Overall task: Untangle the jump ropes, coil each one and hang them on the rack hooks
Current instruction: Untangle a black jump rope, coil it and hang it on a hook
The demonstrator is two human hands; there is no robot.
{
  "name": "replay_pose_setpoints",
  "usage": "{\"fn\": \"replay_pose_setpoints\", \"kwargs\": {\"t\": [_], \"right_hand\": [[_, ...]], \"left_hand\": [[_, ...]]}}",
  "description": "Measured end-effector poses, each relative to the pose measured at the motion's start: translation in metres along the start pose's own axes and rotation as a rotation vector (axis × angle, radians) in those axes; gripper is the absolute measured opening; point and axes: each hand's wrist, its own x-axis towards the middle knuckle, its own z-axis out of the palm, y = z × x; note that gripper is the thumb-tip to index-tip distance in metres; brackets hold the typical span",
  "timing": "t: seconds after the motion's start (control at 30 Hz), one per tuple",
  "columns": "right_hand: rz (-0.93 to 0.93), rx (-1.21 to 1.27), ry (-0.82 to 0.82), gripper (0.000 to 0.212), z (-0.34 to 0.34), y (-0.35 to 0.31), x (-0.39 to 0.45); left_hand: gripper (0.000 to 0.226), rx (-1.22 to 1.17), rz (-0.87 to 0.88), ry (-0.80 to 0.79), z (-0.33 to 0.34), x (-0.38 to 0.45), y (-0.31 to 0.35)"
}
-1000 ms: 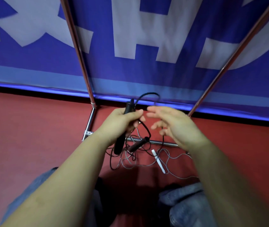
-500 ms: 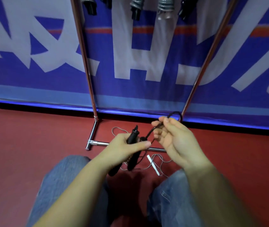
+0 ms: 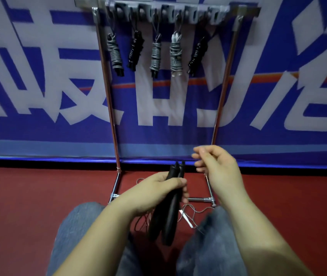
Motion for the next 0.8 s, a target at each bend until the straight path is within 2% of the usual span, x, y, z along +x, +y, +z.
{"fn": "replay_pose_setpoints", "kwargs": {"t": [0.07, 0.13, 0.17, 0.23, 0.37, 0.47, 0.57, 0.67, 0.8], "right_hand": [[-0.071, -0.072, -0.109, 0.023, -0.003, -0.013, -0.007], [-0.026, -0.051, -0.3, 0.027, -0.003, -0.022, -0.017], [0.022, -0.013, -0.371, 0.027, -0.003, -0.026, -0.023], [0.069, 0.045, -0.412, 0.032, -0.002, -0.032, -0.032], [-0.065, -0.018, -0.346, 0.03, 0.0, -0.047, -0.04], [-0.196, -0.121, -0.18, 0.029, -0.006, -0.056, -0.038], [-0.216, -0.061, -0.043, 0.029, -0.019, -0.061, -0.034], [-0.222, -0.079, -0.021, 0.027, -0.029, -0.064, -0.035], [-0.256, -0.111, 0.015, 0.026, -0.036, -0.067, -0.038]], "left_hand": [[0.012, -0.102, 0.027, -0.094, 0.008, -0.012, 0.011], [0.002, -0.184, 0.051, -0.163, 0.015, -0.023, 0.02], [0.007, -0.229, 0.048, -0.197, 0.017, -0.029, 0.024], [0.013, -0.26, 0.034, -0.253, 0.016, -0.039, 0.034], [0.014, -0.172, 0.012, -0.237, 0.01, -0.053, 0.054], [0.02, -0.142, 0.006, -0.192, 0.007, -0.059, 0.052], [0.032, -0.114, -0.002, -0.199, 0.007, -0.065, 0.041], [0.042, -0.13, 0.009, -0.168, 0.014, -0.069, 0.035], [0.043, -0.18, 0.073, -0.079, 0.027, -0.064, 0.032]]}}
